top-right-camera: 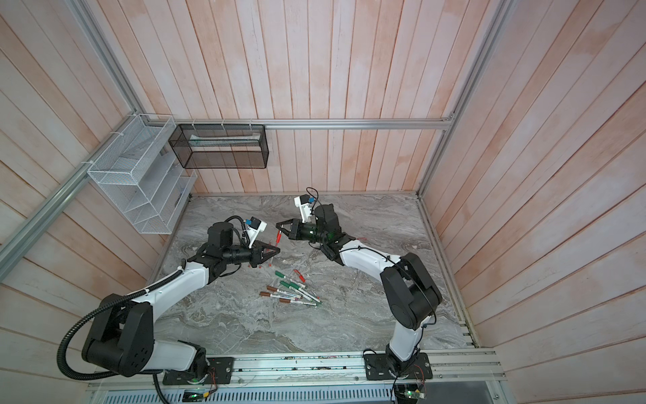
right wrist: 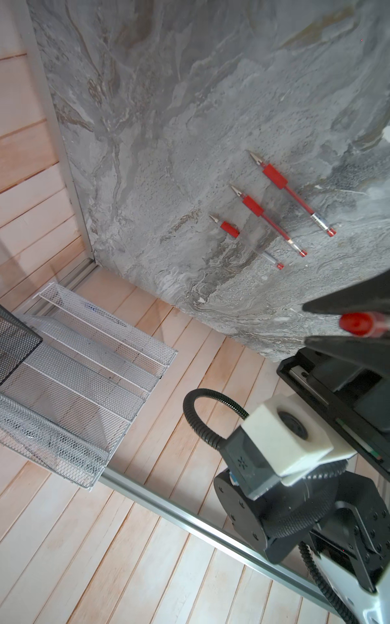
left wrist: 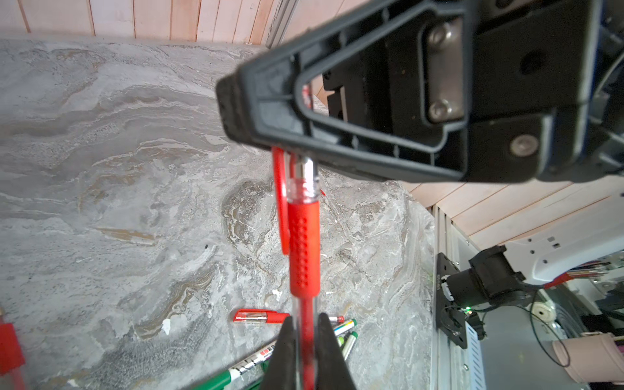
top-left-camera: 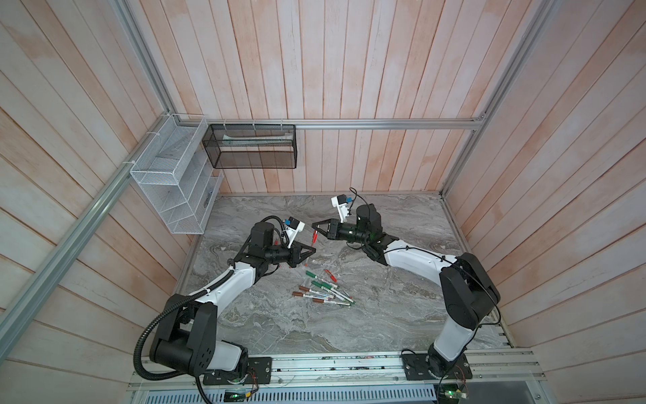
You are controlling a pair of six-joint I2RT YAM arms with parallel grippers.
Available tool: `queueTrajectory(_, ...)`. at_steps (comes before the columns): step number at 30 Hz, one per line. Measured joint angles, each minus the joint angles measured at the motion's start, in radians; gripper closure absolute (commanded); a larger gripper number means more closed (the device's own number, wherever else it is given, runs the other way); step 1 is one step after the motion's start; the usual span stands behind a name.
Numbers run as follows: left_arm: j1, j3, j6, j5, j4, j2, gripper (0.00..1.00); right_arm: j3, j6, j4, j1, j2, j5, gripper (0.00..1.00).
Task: Remove pen caps from pens
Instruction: Open the pen cap on the pen, then place the pen at the center of the table, then place the pen cap to the middle-right of the table.
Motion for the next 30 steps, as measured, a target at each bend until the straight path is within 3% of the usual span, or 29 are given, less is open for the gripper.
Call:
queueTrajectory(4, -0.042, 0.02, 0.063, -0.044, 0.008, 0.0, 0.94, -0.03, -0.001, -0.072, -0.043, -0.072, -0.027, 1.0)
queueTrajectory(12, -0.079, 0.003, 0.134, -0.06, -0.09, 0.013, 1.0, -0.118, 0.014, 0.001, -0.265, -0.299, 0.101, 1.0)
queueTrajectory(19, -0.078, 0.003, 0.124, -0.133, -0.092, 0.018, 1.0, -0.2, -0.006, -0.029, -0.301, -0.383, 0.128, 1.0)
queueTrajectory(30, -0.049, -0.008, 0.068, -0.341, -0.046, 0.053, 1.0, -0.281, -0.166, -0.304, -0.323, -0.475, 0.217, 1.0)
